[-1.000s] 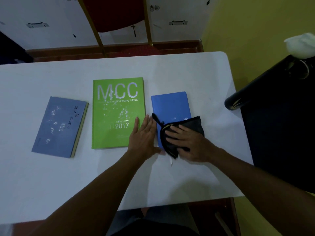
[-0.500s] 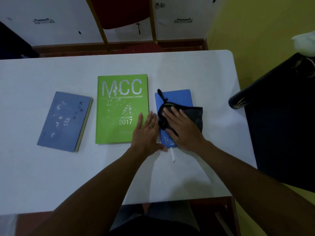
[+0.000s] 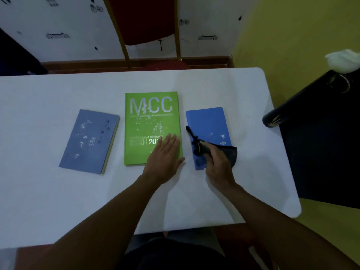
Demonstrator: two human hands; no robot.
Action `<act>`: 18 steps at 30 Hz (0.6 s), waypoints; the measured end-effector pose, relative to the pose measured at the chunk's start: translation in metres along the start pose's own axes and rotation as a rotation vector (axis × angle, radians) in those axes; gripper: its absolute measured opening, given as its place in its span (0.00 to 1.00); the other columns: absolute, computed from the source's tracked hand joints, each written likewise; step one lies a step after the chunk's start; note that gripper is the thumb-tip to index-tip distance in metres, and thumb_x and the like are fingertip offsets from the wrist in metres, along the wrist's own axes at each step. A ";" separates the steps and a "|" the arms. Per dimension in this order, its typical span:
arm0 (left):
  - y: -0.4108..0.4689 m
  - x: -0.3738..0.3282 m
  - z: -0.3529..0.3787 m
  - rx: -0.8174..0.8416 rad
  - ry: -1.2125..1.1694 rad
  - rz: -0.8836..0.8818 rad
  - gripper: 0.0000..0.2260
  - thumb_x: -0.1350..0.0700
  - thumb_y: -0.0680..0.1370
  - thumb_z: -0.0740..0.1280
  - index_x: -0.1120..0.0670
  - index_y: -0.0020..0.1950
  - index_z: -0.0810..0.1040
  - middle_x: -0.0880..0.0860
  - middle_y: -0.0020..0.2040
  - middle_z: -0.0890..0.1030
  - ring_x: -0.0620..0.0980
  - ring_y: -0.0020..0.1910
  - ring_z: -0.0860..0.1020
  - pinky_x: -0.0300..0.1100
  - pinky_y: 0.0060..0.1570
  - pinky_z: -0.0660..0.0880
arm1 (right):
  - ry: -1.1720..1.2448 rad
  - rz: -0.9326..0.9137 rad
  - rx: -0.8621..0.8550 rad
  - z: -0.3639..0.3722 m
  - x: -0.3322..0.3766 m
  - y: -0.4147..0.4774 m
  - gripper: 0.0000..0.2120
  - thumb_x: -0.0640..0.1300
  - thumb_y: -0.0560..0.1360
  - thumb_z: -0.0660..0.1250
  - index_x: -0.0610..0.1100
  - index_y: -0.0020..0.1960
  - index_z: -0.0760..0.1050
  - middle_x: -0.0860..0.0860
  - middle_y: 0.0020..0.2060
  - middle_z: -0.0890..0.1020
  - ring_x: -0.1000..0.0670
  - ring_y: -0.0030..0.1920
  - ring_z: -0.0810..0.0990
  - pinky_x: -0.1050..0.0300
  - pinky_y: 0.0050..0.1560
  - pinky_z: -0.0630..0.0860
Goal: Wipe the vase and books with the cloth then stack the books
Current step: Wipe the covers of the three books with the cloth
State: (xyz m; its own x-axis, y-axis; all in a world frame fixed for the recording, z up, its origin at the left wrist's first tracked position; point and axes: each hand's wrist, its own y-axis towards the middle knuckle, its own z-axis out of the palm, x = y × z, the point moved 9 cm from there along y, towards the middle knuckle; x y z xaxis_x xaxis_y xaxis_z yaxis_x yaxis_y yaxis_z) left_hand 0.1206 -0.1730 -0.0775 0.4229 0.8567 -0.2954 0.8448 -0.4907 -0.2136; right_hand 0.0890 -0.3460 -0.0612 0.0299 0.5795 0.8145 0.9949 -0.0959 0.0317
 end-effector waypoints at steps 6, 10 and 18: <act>-0.041 0.091 -0.023 -0.100 -0.056 -0.192 0.32 0.42 0.83 0.52 0.62 0.81 0.56 0.61 0.82 0.56 0.58 0.82 0.52 0.54 0.80 0.49 | 0.112 0.108 -0.230 0.039 0.058 0.043 0.15 0.43 0.84 0.59 0.39 0.67 0.76 0.49 0.53 0.83 0.52 0.50 0.81 0.63 0.51 0.76; -0.062 0.130 -0.020 -0.076 -0.102 -0.259 0.34 0.40 0.83 0.48 0.61 0.82 0.53 0.60 0.83 0.53 0.56 0.82 0.49 0.52 0.80 0.48 | 0.155 0.193 -0.194 0.089 0.070 0.061 0.18 0.47 0.85 0.57 0.42 0.70 0.74 0.42 0.59 0.82 0.41 0.59 0.80 0.43 0.62 0.76; -0.068 0.149 -0.005 0.002 -0.157 -0.182 0.40 0.35 0.79 0.47 0.62 0.82 0.48 0.60 0.83 0.47 0.57 0.82 0.46 0.48 0.79 0.44 | 0.151 0.500 -0.182 0.149 0.060 0.073 0.21 0.49 0.87 0.54 0.48 0.79 0.66 0.46 0.83 0.56 0.42 0.83 0.47 0.43 0.81 0.52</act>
State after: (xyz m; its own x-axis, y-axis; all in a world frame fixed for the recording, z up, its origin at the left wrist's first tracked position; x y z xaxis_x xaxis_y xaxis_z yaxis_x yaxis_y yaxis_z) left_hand 0.1276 -0.0108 -0.1024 0.2075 0.8958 -0.3929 0.9018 -0.3309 -0.2780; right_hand 0.1781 -0.1976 -0.0962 0.4670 0.3059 0.8296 0.8297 -0.4759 -0.2916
